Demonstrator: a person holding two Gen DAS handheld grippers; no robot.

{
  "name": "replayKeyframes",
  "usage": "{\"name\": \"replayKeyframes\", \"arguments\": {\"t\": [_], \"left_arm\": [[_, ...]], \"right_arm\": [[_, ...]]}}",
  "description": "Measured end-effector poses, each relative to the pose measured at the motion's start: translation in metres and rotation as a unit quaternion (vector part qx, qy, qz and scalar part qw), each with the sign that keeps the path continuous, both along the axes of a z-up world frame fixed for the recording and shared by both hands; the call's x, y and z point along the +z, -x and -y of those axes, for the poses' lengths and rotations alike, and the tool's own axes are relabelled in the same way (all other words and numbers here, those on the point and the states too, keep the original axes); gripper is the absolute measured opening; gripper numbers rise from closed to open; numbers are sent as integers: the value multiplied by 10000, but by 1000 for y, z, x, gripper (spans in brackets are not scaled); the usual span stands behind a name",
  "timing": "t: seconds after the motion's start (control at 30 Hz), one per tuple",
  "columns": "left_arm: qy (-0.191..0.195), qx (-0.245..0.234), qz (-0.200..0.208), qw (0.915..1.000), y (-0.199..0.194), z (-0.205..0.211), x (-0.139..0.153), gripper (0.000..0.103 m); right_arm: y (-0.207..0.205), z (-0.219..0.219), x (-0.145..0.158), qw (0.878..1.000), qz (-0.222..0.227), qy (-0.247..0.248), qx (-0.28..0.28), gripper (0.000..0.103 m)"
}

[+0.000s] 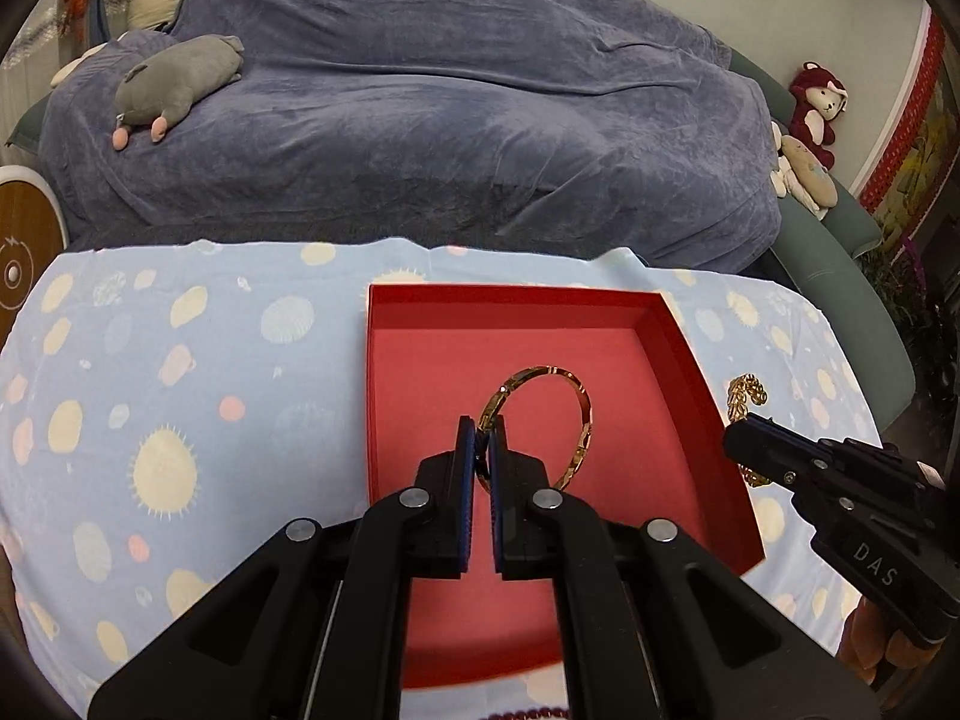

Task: Organize jewelry
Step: 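Carry the thin bangle with left tool while right tool carries the cuff into the red box, then open both tools to release the bangle and cuff inside the red box, then withdraw both tools from the box back toward the remaining bracelets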

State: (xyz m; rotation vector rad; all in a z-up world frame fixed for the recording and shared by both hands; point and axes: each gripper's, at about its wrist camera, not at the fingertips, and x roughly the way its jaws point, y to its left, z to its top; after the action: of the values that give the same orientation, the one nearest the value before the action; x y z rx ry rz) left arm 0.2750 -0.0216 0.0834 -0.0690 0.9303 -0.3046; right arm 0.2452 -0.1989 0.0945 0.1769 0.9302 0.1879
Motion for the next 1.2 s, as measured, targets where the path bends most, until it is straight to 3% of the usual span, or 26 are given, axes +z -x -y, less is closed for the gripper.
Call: {"name": "replayKeyframes", "arguments": {"t": [0.27, 0.53, 0.7, 0.8, 0.87, 1.2], "left_arm": [[-161, 78, -180, 9997, -60, 8, -28, 5], [-287, 189, -344, 9988, -87, 7, -52, 4], [-375, 297, -392, 9981, -92, 4, -58, 6], [-502, 340, -346, 9976, -89, 4, -58, 19], [-554, 395, -247, 9974, -85, 3, -55, 38], [-638, 299, 156, 9974, -43, 13, -14, 50]], "right_arm": [[-70, 3, -32, 9996, -257, 81, -20, 4], [-99, 1, -58, 9984, -480, 294, 11, 5], [-101, 1, -58, 9984, -437, 342, -82, 20], [-98, 0, -51, 9988, -310, 361, -101, 36], [-93, -1, -45, 9991, -223, 346, -125, 42], [-48, 1, -4, 9994, 74, 228, -253, 49]]}}
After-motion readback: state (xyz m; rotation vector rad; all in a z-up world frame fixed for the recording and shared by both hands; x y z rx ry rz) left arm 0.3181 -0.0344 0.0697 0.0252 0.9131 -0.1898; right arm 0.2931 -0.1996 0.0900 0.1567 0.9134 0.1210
